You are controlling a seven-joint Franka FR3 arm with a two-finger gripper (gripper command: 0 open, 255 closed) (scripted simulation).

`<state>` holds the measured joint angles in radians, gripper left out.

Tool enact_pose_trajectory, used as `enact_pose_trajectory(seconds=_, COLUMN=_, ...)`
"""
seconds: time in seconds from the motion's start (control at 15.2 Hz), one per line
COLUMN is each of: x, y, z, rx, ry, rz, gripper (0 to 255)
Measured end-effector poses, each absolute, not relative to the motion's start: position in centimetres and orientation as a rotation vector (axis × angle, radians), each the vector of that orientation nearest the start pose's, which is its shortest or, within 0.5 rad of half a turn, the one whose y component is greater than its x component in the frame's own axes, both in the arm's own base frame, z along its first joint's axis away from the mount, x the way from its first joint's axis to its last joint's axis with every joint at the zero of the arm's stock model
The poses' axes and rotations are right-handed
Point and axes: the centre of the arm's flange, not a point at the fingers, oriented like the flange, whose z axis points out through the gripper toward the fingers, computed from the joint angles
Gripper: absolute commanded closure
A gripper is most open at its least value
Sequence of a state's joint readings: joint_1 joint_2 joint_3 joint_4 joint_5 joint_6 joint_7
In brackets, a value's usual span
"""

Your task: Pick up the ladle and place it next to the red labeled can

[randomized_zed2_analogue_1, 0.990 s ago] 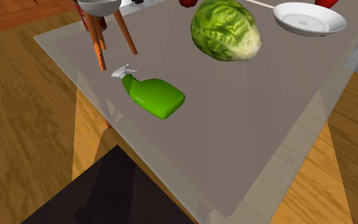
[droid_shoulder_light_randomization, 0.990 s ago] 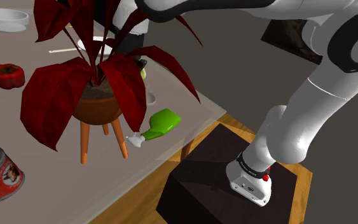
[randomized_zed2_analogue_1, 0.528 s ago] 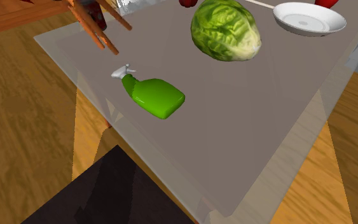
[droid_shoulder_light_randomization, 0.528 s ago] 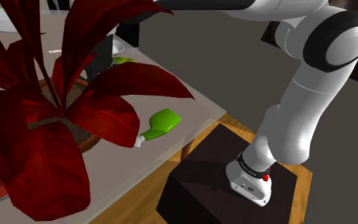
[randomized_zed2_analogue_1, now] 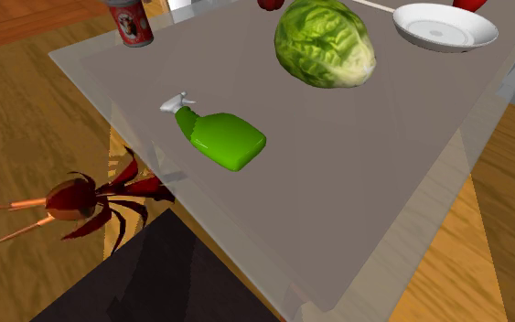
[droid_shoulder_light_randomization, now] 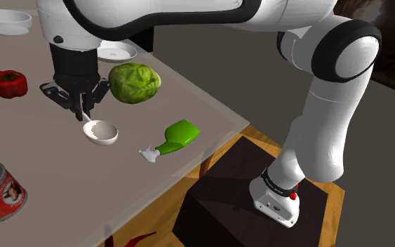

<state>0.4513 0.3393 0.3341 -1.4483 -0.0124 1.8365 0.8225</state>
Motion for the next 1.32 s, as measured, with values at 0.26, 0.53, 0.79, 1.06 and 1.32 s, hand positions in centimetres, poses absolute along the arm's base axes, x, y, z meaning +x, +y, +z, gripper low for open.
enact_pose_trajectory(seconds=0.26, x=49.2, y=45.0, z=49.0, rx=-3.025, ry=0.084, rz=0.035, gripper=255)
enact_pose_trajectory(seconds=0.53, x=49.2, y=44.8, z=46.8, rx=-3.025, ry=0.084, rz=0.035, gripper=255)
enact_pose_trajectory(seconds=0.79, x=49.3, y=45.0, z=44.7, rx=-3.025, ry=0.085, rz=0.035, gripper=255)
enact_pose_trajectory(seconds=1.06, x=49.3, y=44.9, z=42.6, rx=-3.025, ry=0.084, rz=0.035, gripper=255)
enact_pose_trajectory(seconds=1.32, x=49.3, y=45.0, z=40.6, rx=-3.025, ry=0.085, rz=0.035, gripper=255)
